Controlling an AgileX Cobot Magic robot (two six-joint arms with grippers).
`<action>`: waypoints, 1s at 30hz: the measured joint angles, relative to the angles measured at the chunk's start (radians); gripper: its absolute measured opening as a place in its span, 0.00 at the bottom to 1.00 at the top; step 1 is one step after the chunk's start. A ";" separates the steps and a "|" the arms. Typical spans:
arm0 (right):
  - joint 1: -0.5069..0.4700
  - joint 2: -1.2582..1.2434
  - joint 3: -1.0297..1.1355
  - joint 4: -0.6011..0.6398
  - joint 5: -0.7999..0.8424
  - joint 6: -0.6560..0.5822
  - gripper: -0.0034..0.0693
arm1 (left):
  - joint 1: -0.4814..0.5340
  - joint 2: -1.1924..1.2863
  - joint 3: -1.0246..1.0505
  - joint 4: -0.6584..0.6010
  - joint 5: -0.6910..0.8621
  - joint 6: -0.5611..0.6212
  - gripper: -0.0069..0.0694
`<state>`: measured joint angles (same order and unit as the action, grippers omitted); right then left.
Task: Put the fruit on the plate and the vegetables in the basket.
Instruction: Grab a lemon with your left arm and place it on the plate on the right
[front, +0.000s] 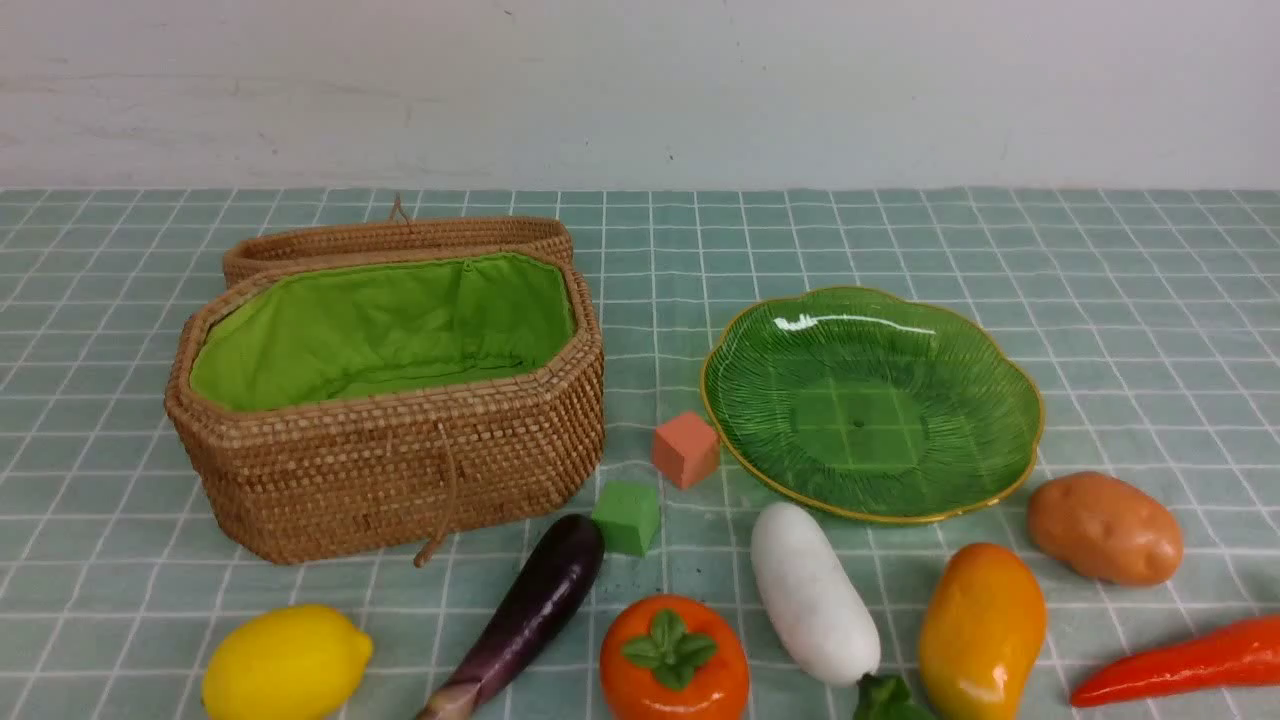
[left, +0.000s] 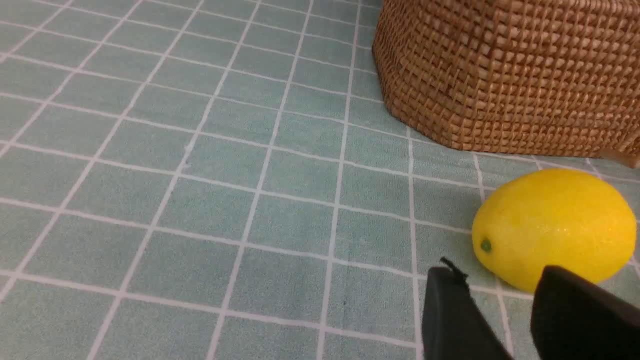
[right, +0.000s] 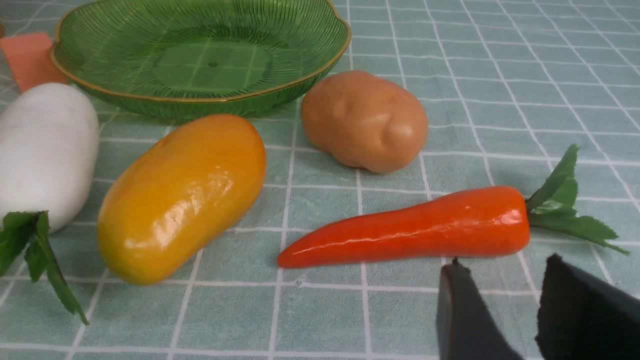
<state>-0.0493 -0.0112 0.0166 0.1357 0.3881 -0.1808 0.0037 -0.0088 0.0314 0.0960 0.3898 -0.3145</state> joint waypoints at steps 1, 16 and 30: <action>0.000 0.000 0.000 0.000 0.000 0.000 0.38 | 0.000 0.000 0.000 0.000 0.000 0.000 0.40; 0.000 0.000 0.000 0.001 0.000 0.000 0.38 | 0.000 0.000 0.000 -0.001 -0.014 0.000 0.40; 0.000 0.000 0.000 0.001 0.000 0.000 0.38 | 0.000 0.000 0.000 -0.102 -0.239 -0.002 0.40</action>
<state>-0.0493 -0.0112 0.0166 0.1366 0.3881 -0.1808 0.0037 -0.0088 0.0314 -0.0064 0.1510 -0.3162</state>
